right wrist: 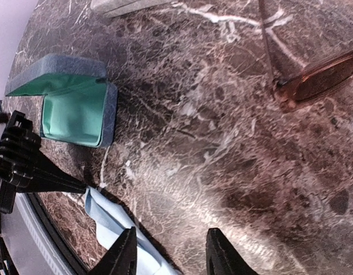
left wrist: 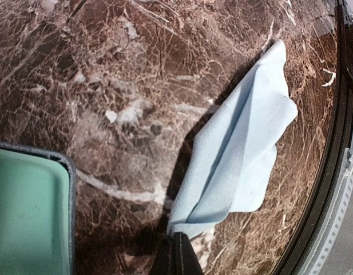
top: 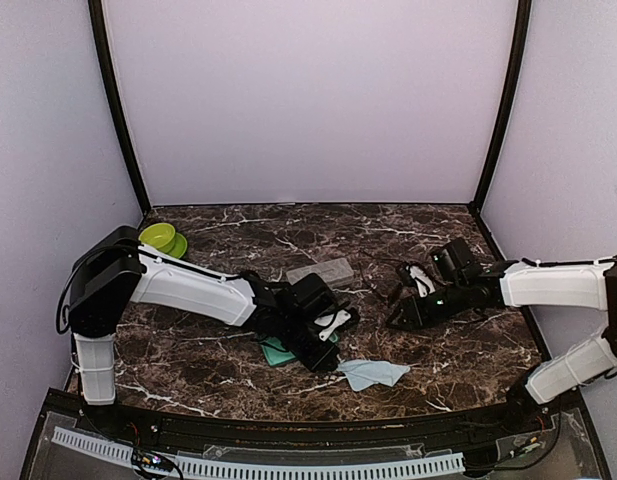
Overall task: Organize the sunglasses
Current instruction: Place the glasses cleaning cloth at the center of the board, then pick up the glasses cleaning cloth from the center of the board, then fold the glasses cleaning cloth at the center of the board.
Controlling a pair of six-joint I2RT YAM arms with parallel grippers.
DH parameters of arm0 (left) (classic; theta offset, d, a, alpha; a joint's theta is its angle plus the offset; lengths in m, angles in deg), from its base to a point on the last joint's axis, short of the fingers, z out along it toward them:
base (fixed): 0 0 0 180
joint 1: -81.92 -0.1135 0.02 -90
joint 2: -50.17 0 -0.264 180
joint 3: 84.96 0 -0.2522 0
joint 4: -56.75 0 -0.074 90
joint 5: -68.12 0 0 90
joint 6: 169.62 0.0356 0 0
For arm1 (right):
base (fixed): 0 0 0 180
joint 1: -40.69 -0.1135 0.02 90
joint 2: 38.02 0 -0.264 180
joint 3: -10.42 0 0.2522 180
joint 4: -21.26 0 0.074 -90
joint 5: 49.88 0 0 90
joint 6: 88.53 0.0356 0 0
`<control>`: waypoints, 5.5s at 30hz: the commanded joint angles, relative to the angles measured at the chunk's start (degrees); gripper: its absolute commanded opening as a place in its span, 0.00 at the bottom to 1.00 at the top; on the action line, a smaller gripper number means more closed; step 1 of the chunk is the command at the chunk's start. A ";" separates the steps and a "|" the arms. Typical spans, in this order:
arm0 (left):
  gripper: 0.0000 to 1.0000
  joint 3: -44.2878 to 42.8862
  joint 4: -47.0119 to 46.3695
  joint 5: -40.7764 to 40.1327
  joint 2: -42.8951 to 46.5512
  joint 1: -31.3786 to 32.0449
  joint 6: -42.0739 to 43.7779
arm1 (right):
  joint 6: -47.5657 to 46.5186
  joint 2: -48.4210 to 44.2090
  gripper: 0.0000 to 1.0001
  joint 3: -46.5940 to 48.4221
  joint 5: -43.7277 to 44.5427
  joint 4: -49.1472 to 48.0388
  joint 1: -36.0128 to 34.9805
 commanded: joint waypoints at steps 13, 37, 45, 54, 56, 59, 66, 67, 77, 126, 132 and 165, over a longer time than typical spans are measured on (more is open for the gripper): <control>0.00 2.19 -4.38 -1.94 4.30 -0.29 -3.90 | 2.79 -1.17 0.35 -5.94 -4.14 -2.71 -8.66; 0.00 6.04 -5.50 -2.14 4.92 -0.29 -2.07 | 2.77 2.66 0.29 -5.40 -1.75 -3.62 -10.86; 0.00 5.97 -5.41 -2.00 4.84 -0.25 -1.81 | 2.29 3.89 0.27 -4.14 -0.04 -2.62 -10.86; 0.00 6.06 -5.30 -1.97 4.75 -0.26 -1.79 | 1.52 5.27 0.24 -3.47 -1.03 -2.59 -11.33; 0.00 5.99 -5.33 -1.76 4.59 -0.21 -1.77 | 1.56 5.36 0.23 -3.46 -1.06 -2.58 -11.68; 0.00 5.89 -5.28 -1.47 4.40 -0.23 -1.92 | 1.56 5.41 0.21 -3.37 -1.00 -2.54 -11.89; 0.00 5.73 -5.00 -1.27 4.39 -0.20 -1.95 | 1.40 5.33 0.18 -2.73 0.18 -1.94 -12.00; 0.00 5.74 -4.99 -1.26 4.39 -0.20 -1.91 | 1.41 5.28 0.17 -2.60 0.30 -1.89 -12.00; 0.00 5.54 -4.62 -1.12 4.31 -0.13 -1.81 | 1.19 5.28 0.08 -2.29 0.58 -1.46 -11.99; 0.00 -7.71 -0.31 -7.18 13.78 -2.68 4.43 | -5.40 -15.49 0.00 12.40 17.55 12.44 -10.77; 0.00 -4.94 -2.30 -6.72 15.98 -2.66 3.77 | -4.28 -18.23 0.00 11.20 16.47 12.96 -10.74; 0.00 -13.81 3.33 -2.47 11.80 4.80 -1.33 | 8.59 -24.59 0.36 1.79 23.48 12.02 -14.92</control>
